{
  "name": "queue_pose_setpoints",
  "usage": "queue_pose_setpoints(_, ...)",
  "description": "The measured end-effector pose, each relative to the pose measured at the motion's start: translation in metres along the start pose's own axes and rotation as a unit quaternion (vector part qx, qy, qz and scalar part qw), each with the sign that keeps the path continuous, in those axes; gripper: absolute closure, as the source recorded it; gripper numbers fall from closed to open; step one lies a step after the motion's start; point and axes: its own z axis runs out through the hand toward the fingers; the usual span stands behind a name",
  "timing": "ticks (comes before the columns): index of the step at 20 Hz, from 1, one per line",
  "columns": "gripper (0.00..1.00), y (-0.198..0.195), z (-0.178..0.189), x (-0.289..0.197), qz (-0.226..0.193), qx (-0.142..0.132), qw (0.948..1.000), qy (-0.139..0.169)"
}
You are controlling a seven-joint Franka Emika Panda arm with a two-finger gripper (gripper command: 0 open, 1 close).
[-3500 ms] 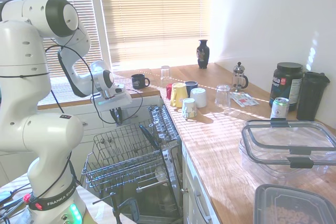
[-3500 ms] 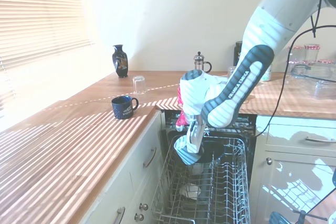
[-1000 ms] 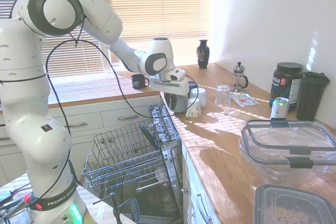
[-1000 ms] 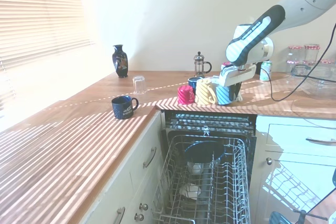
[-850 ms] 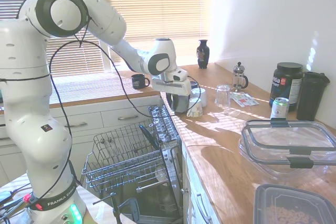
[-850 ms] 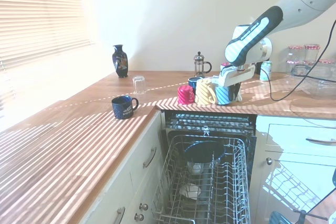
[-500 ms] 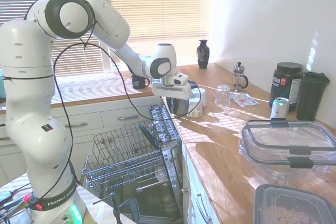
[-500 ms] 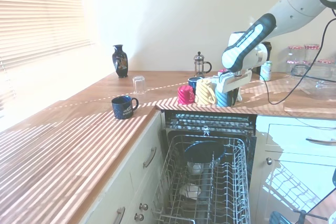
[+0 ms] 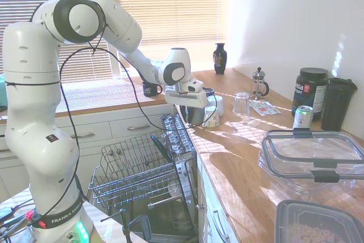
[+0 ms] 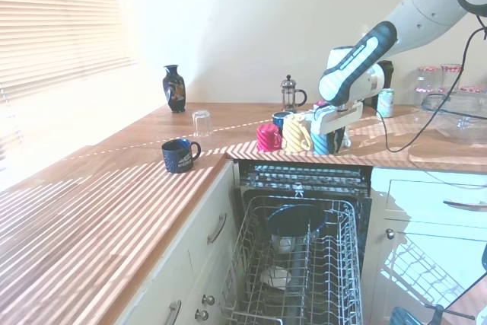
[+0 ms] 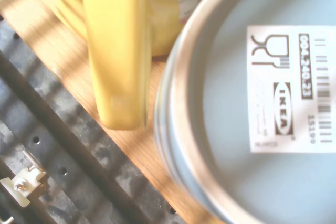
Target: Remove a mug cup out of the dishwasher
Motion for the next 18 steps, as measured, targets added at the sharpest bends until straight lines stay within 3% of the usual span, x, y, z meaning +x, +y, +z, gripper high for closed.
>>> queue_pose_setpoints(7,0.0,-0.002,-0.01,-0.017,0.004,-0.005,0.9999,0.009)
queue_pose_setpoints(13,0.0,0.031,-0.019,-0.079,0.007,-0.012,0.9998,0.014)
queue_pose_setpoints(18,0.0,0.037,-0.02,-0.126,0.008,-0.01,0.9998,0.012)
